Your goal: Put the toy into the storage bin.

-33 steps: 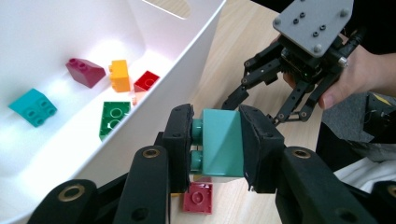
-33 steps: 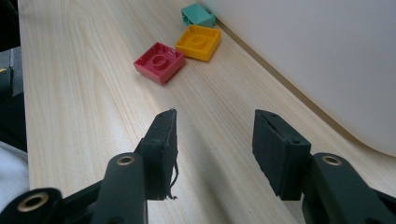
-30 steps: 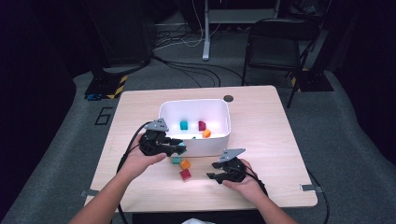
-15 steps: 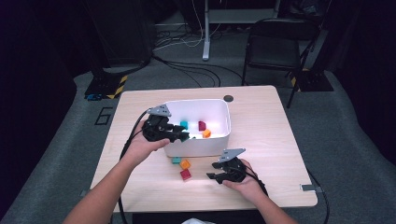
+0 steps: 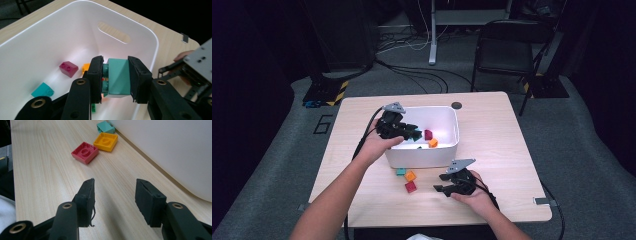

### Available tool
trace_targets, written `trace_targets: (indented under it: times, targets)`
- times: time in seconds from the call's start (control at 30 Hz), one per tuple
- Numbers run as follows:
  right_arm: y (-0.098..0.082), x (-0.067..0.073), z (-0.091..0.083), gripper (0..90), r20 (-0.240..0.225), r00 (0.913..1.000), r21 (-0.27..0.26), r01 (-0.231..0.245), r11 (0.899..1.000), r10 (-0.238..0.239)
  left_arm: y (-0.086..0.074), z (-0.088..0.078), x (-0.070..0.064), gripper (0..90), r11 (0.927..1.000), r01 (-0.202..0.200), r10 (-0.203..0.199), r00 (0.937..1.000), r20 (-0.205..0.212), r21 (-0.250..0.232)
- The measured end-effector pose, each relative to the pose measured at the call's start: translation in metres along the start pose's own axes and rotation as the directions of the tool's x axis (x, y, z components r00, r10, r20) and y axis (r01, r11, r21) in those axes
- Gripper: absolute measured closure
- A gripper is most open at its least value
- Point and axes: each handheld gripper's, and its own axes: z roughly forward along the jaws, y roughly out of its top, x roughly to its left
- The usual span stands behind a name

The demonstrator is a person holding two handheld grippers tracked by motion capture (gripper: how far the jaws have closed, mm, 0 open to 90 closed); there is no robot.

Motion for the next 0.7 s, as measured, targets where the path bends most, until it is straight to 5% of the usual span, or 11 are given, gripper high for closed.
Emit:
trace_targets:
  times: [0.7]
  targets:
    - [-0.001,0.0,0.0,49.7,-0.004,1.0,0.0,0.003,1.0,-0.003,0.02,0.047,0.025,65.6,0.9999,-0.01,0.011,0.9995,-0.03,0.013]
